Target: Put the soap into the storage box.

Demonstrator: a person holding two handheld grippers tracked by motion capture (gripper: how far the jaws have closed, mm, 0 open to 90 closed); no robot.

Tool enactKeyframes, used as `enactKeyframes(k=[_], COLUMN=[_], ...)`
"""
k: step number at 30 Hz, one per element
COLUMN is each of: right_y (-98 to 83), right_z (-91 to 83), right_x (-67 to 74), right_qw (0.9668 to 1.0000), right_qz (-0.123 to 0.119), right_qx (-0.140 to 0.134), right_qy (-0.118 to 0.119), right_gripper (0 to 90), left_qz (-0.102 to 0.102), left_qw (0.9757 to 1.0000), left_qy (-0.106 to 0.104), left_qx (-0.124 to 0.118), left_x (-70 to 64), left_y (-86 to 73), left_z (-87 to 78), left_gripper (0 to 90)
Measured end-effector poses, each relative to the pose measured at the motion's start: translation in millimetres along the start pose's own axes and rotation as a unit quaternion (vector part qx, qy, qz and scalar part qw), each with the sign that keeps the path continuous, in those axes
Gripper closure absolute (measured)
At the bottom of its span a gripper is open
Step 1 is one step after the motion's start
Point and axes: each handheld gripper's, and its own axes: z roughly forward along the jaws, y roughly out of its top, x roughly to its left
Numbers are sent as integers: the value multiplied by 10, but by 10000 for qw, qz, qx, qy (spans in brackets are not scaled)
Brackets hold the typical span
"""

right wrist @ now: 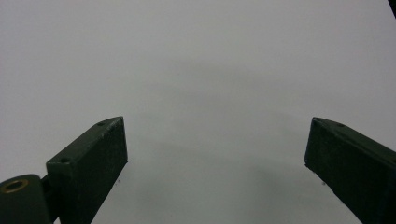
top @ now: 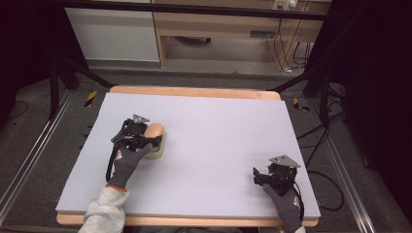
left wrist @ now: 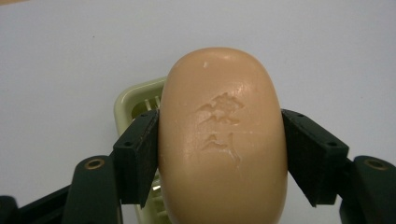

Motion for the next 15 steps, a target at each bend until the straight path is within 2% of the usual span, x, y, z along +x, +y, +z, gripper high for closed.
enactKeyframes(k=[15], right_y=[2], right_z=[22], right_x=[15], right_qw=[10000], right_qz=[-15], right_qx=[40], right_qy=[-9], right_gripper=[62], left_qz=[-25], left_qw=[9999], left_qy=[109], left_qx=[104], left_x=[72], left_y=[-49], left_z=[133], left_gripper=[319])
